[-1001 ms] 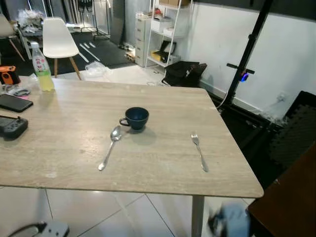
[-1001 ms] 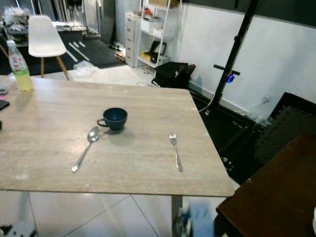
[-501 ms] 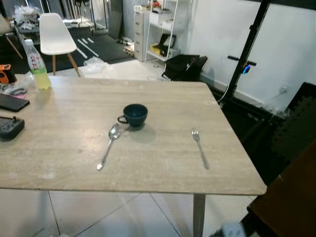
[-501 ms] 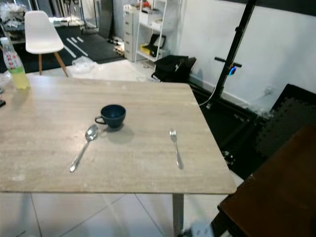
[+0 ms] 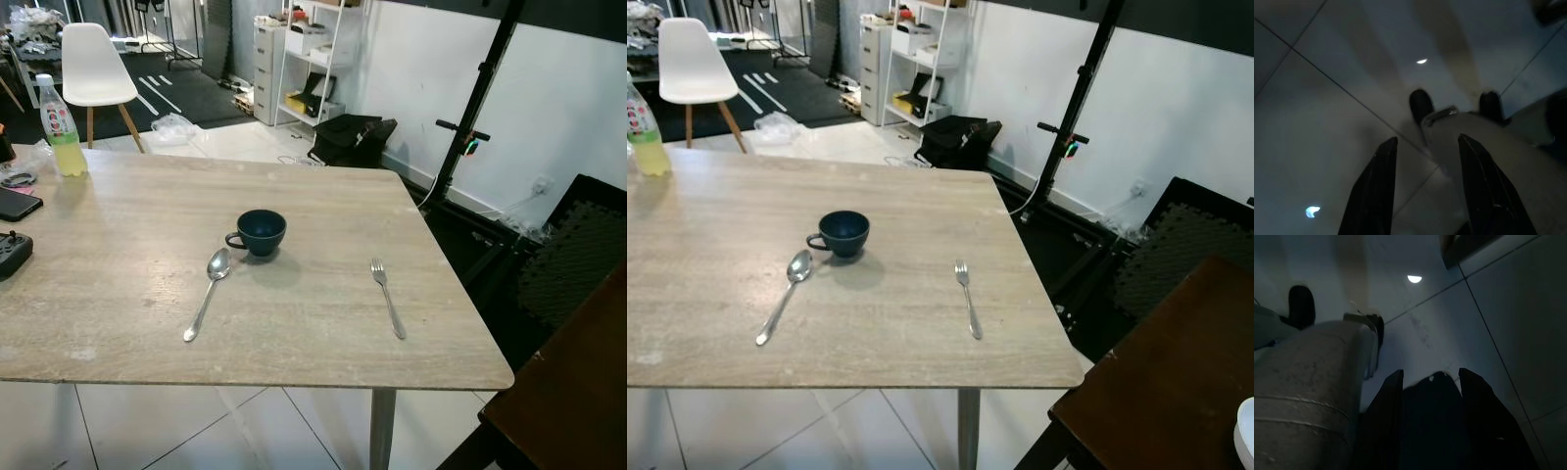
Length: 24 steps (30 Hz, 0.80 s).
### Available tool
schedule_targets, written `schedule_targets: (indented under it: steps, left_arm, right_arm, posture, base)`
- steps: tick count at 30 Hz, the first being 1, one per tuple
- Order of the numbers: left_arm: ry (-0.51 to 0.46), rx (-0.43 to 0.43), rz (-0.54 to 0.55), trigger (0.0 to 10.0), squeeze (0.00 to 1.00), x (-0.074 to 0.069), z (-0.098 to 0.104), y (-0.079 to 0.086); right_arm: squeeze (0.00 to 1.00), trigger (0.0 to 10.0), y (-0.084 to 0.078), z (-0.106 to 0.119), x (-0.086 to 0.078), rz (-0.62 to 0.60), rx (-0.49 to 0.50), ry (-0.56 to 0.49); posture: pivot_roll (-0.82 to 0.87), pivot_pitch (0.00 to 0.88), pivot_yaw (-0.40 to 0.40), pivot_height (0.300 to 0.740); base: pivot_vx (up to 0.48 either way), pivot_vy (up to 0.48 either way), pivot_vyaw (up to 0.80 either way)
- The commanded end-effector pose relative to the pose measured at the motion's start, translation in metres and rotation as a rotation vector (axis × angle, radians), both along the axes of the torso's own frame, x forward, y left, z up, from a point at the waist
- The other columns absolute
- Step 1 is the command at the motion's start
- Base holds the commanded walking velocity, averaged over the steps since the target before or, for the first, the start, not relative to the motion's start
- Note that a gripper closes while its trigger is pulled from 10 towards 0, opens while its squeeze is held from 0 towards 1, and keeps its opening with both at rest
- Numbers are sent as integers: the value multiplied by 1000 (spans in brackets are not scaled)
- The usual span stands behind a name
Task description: Setting the table
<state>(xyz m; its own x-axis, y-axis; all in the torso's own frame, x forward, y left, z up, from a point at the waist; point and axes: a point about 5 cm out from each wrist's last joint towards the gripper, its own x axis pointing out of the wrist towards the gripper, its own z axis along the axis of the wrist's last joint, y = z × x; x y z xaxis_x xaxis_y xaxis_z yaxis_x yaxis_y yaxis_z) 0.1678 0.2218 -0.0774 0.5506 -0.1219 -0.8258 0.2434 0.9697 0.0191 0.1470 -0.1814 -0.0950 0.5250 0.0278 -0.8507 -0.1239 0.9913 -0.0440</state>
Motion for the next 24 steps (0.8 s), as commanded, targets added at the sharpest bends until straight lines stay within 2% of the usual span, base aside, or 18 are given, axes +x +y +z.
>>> schedule_targets:
  steps: [1, 3, 7, 11, 12, 16, 20, 24]
  left_arm:
    - [66, -45, -39, 10000, 0, -9, -7, -9]
    - [100, -83, -59, 10000, 0, -10, -9, -16]
    - [98, -71, -88, 10000, 0, -7, -9, -19]
    - [68, -53, -55, 10000, 0, 0, -7, -20]
    - [75, -50, -68, 10000, 0, -1, -8, -21]
    - [81, -40, -78, 10000, 0, -3, -9, -21]
    - [80, -36, -80, 10000, 0, -4, -10, -22]
    - [67, 9, -43, 10000, 0, -6, -11, -19]
  right_arm:
    - [0, 10000, -2, -3, -6, 1, 1, 16]
    - [0, 10000, -4, -3, -5, 13, 0, 24]
    - [0, 10000, -3, -4, -7, 38, 29, 58]
    - [0, 10000, -1, -9, -20, 54, 59, 127]
    - [0, 10000, -3, -13, -30, 58, 40, 165]
    - [0, 10000, -5, -15, -39, 29, 39, 191]
    - [0, 10000, -8, -16, -41, 12, 40, 202]
    - [0, 10000, -12, -15, -39, 18, 43, 213]
  posture:
    - [-20, 48, -49, 740]
    - [-51, 62, -46, 740]
    - [-62, 75, -42, 740]
    - [-82, 94, -46, 740]
    - [-87, 101, -46, 740]
    - [-88, 105, -45, 740]
    - [-88, 98, -45, 740]
    - [-97, 84, -47, 740]
  base:
    - [0, 0, 0]
    - [0, 0, 0]
    - [0, 0, 0]
    - [0, 0, 0]
    - [0, 0, 0]
    - [0, 0, 0]
    - [0, 0, 0]
    - [0, 0, 0]
